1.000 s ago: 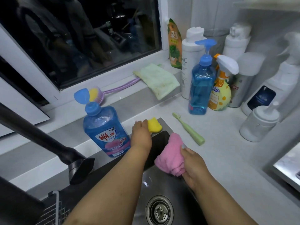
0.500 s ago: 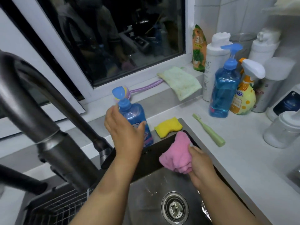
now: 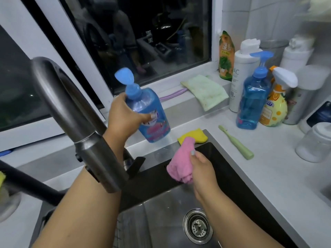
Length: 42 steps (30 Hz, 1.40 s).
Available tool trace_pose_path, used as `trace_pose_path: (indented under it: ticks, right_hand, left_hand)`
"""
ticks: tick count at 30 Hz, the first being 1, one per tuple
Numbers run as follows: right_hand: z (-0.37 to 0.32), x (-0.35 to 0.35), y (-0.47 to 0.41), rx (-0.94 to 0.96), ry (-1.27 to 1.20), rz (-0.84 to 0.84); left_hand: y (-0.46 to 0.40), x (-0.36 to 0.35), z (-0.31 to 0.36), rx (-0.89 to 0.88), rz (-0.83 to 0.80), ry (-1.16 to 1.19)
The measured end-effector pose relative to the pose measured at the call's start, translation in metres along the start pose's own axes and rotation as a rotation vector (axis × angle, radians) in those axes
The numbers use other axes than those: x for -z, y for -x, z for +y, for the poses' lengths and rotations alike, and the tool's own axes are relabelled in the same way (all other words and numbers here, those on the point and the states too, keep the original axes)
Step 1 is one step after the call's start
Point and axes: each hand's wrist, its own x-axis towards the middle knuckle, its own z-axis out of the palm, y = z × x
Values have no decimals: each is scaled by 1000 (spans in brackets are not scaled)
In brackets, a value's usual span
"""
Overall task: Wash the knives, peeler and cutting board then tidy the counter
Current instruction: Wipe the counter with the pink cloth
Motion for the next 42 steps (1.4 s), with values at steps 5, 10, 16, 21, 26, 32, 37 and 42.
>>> trace_pose_path:
  ticks: [5, 10, 16, 21, 26, 32, 37, 42]
  right_hand:
    - [-3, -51, -16, 163, 196, -89]
    - [22, -83, -62, 318, 833, -107]
    - [37, -93, -93, 390, 1501, -252]
    - [32, -95, -99, 526, 1618, -570]
    - [35, -89, -105, 605, 1759, -547]
    - [30, -77, -102, 464, 1799, -307]
    - [24, -97, -97, 69, 1663, -569]
    - [33, -48, -49, 176, 1120, -394]
  left_hand:
    - [-8, 20, 19, -106, 166, -120]
    - [-9, 25, 10, -118, 188, -197]
    - [-15, 29, 0, -108, 190, -177]
    - [-18, 28, -3, -132, 174, -166]
    - [-20, 19, -5, -85, 161, -121]
    - [-14, 11, -8, -44, 122, -104]
    - [-11, 10, -15, -18, 68, -88]
    - [-10, 0, -23, 35, -24, -71]
